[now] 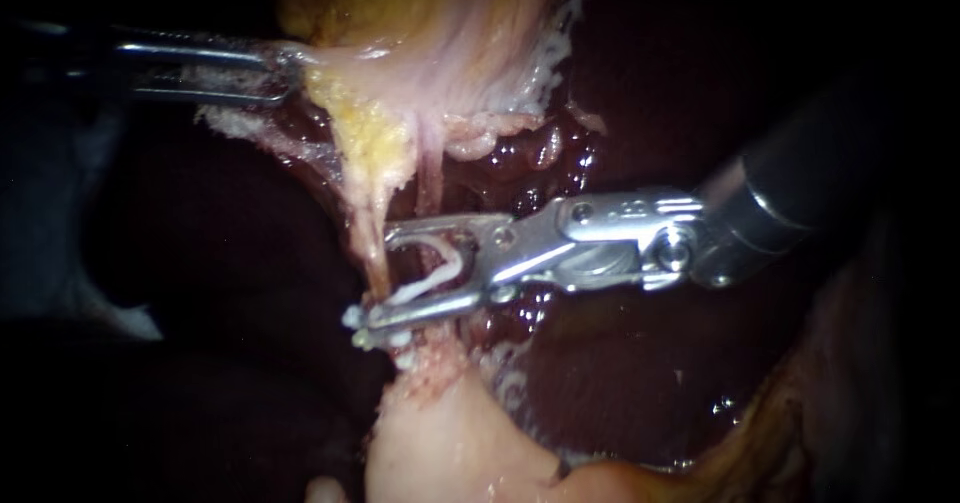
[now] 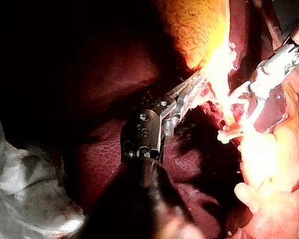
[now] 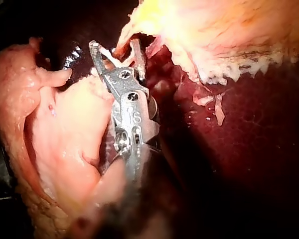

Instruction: Clipping third clip left tube

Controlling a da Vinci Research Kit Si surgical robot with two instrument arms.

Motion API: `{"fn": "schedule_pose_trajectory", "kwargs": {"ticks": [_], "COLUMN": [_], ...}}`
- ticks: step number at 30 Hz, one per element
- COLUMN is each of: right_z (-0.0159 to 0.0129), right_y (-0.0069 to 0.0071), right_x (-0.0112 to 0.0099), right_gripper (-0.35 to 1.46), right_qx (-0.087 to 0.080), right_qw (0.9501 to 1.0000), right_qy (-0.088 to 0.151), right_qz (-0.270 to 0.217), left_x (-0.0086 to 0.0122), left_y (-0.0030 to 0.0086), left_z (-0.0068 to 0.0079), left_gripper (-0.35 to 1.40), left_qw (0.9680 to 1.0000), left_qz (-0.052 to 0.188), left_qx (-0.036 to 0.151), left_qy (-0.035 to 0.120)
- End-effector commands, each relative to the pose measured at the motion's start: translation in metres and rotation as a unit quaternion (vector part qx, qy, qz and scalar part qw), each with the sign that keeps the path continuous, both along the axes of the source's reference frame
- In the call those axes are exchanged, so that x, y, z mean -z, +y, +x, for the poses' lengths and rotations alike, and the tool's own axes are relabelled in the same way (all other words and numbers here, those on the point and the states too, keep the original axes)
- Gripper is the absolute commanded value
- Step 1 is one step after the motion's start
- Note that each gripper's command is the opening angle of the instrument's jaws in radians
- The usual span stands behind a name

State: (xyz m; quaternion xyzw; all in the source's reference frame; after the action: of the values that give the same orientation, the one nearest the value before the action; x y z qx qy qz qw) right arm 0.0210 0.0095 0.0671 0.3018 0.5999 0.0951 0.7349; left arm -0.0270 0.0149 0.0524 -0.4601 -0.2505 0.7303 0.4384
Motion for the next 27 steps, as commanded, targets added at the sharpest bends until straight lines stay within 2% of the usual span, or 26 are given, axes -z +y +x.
{"fn": "schedule_pose_trajectory", "kwargs": {"ticks": [1, 10, 15, 22, 27], "right_z": [0.0003, 0.0022, 0.0026, 0.0024, 0.0019], "right_y": [-0.0001, -0.0001, 0.0006, 0.0025, 0.0027], "right_x": [0.0, 0.0005, 0.0013, 0.0039, 0.0063], "right_gripper": [0.49, 0.49, 0.48, 0.47, 0.46], "right_qx": [-0.001, -0.017, -0.028, -0.045, -0.045], "right_qw": [1.0, 0.9994, 0.9985, 0.9965, 0.9956], "right_qy": [0.003, 0.024, 0.038, 0.059, 0.06], "right_qz": [0.003, 0.018, 0.027, 0.038, 0.056], "left_x": [0.0, -0.0001, -0.0003, -0.0004, -0.0004], "left_y": [0.0, -0.0001, -0.0001, -0.0001, -0.0001], "left_z": [0.0, -0.0002, -0.0003, -0.0003, -0.0002], "left_gripper": [-0.35, -0.35, -0.35, -0.35, -0.35], "left_qw": [1.0, 1.0, 1.0, 1.0, 1.0], "left_qz": [0.0, 0.0, 0.0, 0.0, -0.001], "left_qx": [0.001, 0.0, 0.0, 0.0, 0.0], "left_qy": [0.001, 0.0, 0.0, 0.0, 0.0]}}
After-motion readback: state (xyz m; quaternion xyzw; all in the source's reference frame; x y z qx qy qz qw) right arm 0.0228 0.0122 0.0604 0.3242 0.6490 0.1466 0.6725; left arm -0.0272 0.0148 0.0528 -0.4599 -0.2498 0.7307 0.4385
